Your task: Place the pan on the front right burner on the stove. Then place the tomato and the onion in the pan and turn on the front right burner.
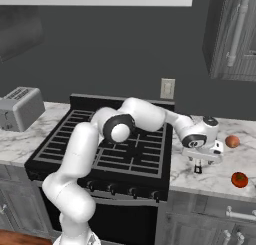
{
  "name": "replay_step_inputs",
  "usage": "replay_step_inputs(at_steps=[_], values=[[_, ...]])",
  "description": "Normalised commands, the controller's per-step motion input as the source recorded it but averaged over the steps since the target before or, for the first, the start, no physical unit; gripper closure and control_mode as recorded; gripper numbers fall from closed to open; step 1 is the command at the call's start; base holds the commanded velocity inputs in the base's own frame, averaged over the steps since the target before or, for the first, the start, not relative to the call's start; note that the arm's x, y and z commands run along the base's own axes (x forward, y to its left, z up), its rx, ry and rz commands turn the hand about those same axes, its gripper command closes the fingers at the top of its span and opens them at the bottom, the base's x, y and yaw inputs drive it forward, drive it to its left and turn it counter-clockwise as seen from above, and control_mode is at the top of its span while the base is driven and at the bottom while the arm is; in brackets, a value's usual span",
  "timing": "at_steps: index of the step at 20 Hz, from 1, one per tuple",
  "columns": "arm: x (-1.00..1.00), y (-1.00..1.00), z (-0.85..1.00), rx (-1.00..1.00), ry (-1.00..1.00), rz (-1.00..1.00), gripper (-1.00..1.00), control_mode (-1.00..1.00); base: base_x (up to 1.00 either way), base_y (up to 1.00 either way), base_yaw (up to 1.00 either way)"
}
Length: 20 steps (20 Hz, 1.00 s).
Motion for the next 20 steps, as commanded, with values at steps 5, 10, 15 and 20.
replay_step_inputs(at_steps=[5,10,15,20], values=[[0.02,0.00,-0.29,0.00,0.05,0.00,1.00,-1.00,0.00,0.00,0.00],[0.00,0.00,-0.10,0.00,0.00,0.00,1.00,-1.00,0.00,0.00,0.00],[-0.02,0.00,-0.01,-0.01,-0.02,0.00,1.00,-1.00,0.00,0.00,0.00],[-0.21,0.06,0.22,-0.04,-0.15,0.00,1.00,-1.00,0.00,0.00,0.00]])
